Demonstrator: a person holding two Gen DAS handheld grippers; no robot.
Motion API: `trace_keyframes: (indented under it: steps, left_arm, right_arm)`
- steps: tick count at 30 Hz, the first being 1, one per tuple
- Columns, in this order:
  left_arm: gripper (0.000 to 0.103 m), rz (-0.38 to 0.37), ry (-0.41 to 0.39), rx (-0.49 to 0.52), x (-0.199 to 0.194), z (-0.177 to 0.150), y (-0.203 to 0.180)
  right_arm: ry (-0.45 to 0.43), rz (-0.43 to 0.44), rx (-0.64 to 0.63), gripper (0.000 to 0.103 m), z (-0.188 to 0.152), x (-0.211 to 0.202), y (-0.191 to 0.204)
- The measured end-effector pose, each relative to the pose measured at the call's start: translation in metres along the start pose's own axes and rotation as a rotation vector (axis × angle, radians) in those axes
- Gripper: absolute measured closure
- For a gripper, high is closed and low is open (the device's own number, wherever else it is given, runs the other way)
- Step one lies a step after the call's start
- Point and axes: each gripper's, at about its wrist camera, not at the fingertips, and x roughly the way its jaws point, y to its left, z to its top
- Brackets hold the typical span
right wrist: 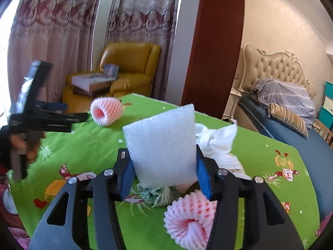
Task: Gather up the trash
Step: 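Grasp the pink foam fruit net with the left tool while the right tool holds the foam block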
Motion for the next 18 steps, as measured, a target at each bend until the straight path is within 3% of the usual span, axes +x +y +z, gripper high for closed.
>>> trace_keyframes:
  steps: [8, 11, 12, 13, 14, 16, 18]
  left_arm:
    - [0.008, 0.134, 0.084, 0.072, 0.07, 0.034, -0.019]
    - [0.008, 0.14, 0.113, 0.076, 0.092, 0.04, -0.021]
    - [0.012, 0.131, 0.108, 0.081, 0.095, 0.04, -0.023]
    - [0.037, 0.115, 0.106, 0.086, 0.097, 0.04, -0.024]
    - [0.045, 0.089, 0.109, 0.095, 0.097, 0.039, -0.027]
    - [0.053, 0.057, 0.056, 0.114, 0.083, 0.036, -0.035]
    - [0.054, 0.0, 0.024, 0.118, 0.062, 0.03, -0.044]
  right_arm:
    - [-0.028, 0.015, 0.064, 0.052, -0.01, -0.02, -0.016]
    - [-0.035, 0.014, 0.077, 0.052, -0.013, -0.023, -0.018]
    - [-0.038, 0.013, 0.084, 0.052, -0.014, -0.025, -0.02]
    - [-0.04, 0.011, 0.089, 0.052, -0.015, -0.028, -0.022]
    - [-0.044, 0.008, 0.095, 0.052, -0.016, -0.031, -0.025]
    - [-0.048, 0.006, 0.111, 0.052, -0.019, -0.036, -0.03]
    - [-0.05, -0.001, 0.121, 0.052, -0.022, -0.041, -0.034]
